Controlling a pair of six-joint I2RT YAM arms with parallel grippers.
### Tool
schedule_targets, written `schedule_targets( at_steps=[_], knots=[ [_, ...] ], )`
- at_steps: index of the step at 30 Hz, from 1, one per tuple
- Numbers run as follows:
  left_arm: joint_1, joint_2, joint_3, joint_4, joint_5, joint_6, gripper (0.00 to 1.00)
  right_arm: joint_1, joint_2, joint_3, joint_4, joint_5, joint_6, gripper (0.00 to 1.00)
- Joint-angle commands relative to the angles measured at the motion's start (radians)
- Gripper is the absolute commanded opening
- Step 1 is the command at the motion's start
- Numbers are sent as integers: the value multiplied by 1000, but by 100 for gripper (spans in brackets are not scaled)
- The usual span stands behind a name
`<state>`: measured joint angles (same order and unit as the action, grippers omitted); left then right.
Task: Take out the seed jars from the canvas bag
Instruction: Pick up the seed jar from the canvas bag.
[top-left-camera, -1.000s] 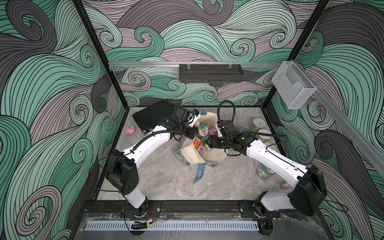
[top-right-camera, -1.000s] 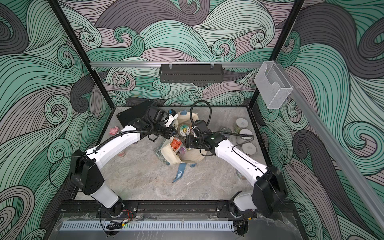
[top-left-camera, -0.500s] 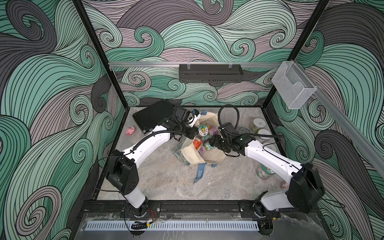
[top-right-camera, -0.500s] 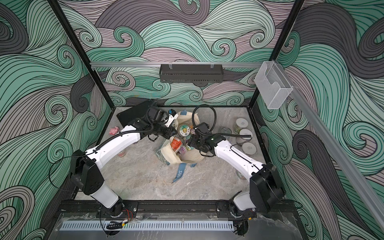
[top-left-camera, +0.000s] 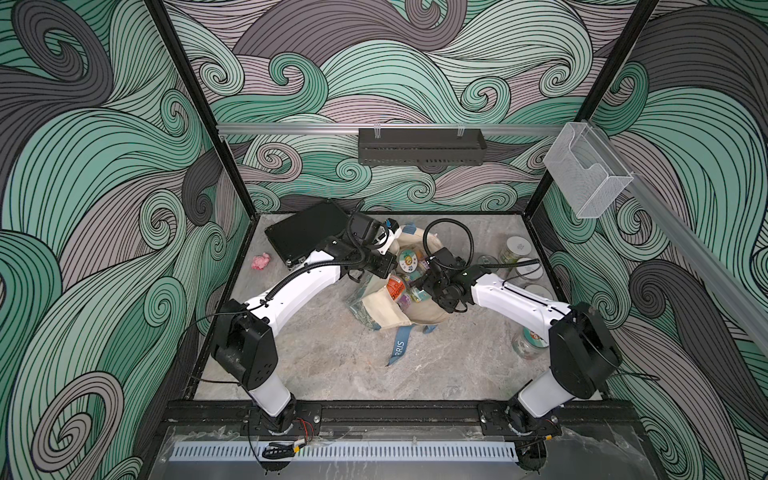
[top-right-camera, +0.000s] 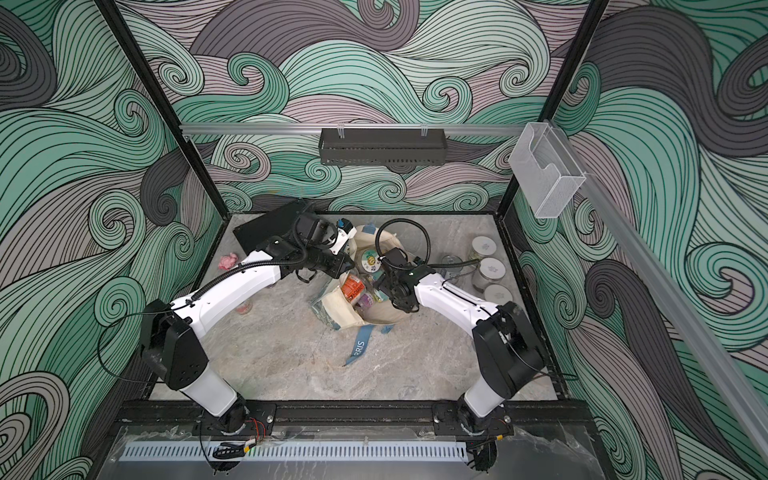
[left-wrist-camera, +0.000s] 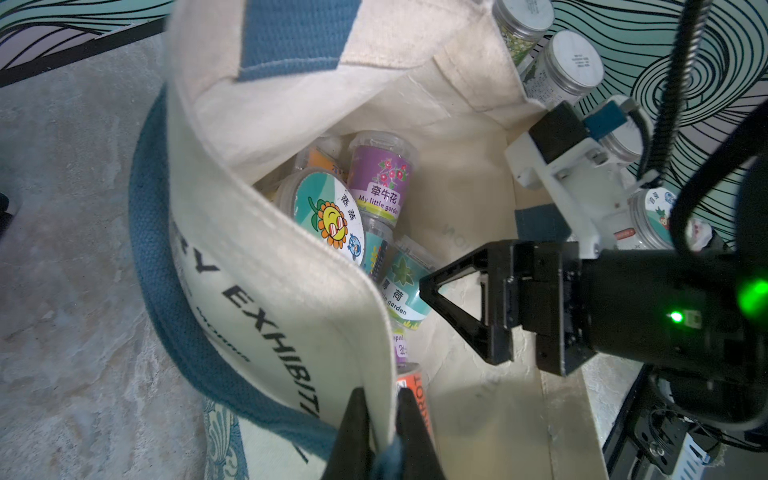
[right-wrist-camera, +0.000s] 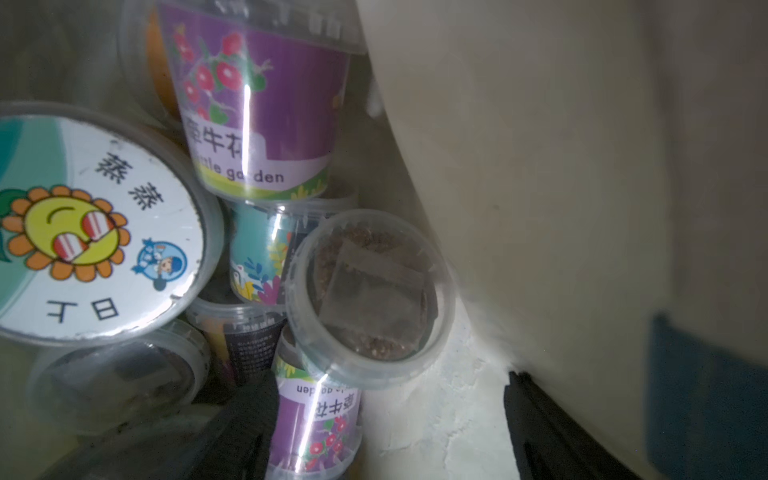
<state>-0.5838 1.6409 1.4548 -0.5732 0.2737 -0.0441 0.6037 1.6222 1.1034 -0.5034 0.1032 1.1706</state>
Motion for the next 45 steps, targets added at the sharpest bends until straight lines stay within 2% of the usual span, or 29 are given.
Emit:
schedule_targets(
  at_steps=[1, 4, 9, 17, 23, 27, 37, 45],
  knots=[
    [-1, 1, 30, -28, 6, 9, 11, -2, 43, 34, 21, 44, 38, 90],
    [1, -1, 30, -26, 11, 7, 11, -3, 79, 40, 47, 52, 52, 94],
    [5, -4, 30, -25, 16, 4, 11, -4, 124, 61, 78, 72, 84, 93],
    [13, -10, 30, -22, 24, -2, 11, -16, 178, 108, 115, 100, 94, 82],
    [24, -16, 29, -19, 32, -7, 11, -29, 175, 118, 140, 88, 40, 70],
    [32, -15, 29, -15, 36, -11, 11, -28, 133, 108, 178, 86, -22, 62],
    [70, -5, 29, -8, 35, -47, 11, -26, -62, 7, 327, 31, -257, 59],
    [103, 11, 38, -15, 10, -78, 10, -27, -261, -22, 273, 16, -474, 60]
  ],
)
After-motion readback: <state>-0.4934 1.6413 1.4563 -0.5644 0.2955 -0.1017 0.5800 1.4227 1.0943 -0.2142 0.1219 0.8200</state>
